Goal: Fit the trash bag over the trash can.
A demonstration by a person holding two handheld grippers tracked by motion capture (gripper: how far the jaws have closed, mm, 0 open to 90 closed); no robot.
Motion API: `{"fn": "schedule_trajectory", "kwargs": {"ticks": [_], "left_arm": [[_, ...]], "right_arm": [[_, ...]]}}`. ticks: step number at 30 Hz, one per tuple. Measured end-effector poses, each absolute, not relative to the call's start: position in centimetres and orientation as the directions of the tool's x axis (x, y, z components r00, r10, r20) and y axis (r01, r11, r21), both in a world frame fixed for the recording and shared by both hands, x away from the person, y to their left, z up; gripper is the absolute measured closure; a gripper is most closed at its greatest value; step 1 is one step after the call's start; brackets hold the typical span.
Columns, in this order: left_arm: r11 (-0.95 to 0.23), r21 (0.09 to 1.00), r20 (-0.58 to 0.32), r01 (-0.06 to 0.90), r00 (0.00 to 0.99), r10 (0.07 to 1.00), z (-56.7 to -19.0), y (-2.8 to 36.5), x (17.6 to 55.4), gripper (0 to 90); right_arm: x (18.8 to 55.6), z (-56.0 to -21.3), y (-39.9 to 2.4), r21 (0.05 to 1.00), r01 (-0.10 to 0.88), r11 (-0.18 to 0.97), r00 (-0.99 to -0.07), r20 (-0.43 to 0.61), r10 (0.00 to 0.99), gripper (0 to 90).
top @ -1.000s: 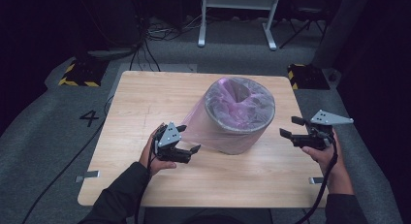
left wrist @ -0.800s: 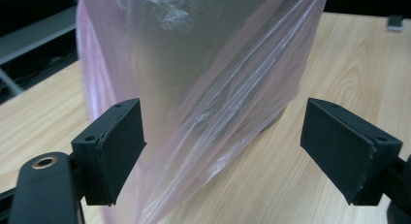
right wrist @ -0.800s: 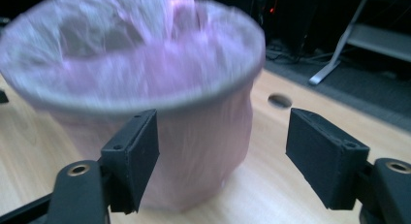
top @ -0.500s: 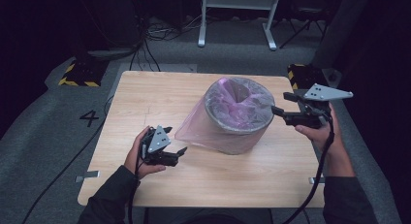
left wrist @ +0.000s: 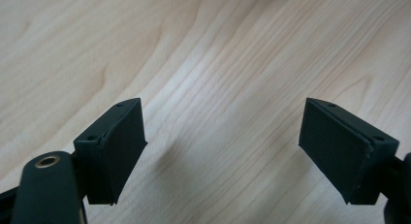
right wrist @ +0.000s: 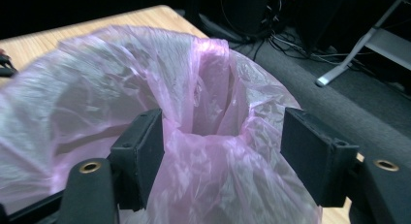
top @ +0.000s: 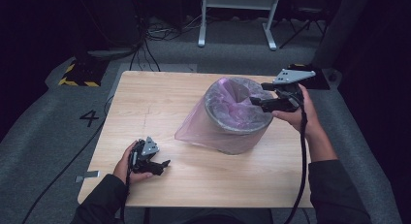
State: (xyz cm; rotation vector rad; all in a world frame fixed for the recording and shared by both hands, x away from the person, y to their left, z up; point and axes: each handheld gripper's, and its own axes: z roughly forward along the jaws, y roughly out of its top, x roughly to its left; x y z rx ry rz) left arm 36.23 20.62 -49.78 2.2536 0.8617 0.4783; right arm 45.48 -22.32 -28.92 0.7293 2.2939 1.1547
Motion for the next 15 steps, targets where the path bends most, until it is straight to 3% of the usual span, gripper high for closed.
{"fn": "schedule_trajectory", "kwargs": {"ticks": [6, 10, 15], "left_arm": [[-0.527, 0.713, 0.059, 0.464, 0.708, 0.703, -50.2, 21.2, 36.3, 16.0], [-0.492, 0.715, -0.001, 0.497, 0.705, 0.709, -50.4, 21.7, 36.9, 15.1], [-0.494, 0.713, 0.001, 0.498, 0.704, 0.710, -50.4, 21.7, 36.9, 14.0]], "right_arm": [[46.9, -29.7, -20.4, 0.786, 0.272, 0.556, -0.769, -0.169, 0.616, 33.1], [47.1, -30.6, -19.2, 0.724, 0.244, 0.645, -0.820, -0.202, 0.536, 36.4], [47.3, -31.8, -18.0, 0.642, 0.262, 0.720, -0.824, -0.240, 0.513, 38.4]]}}
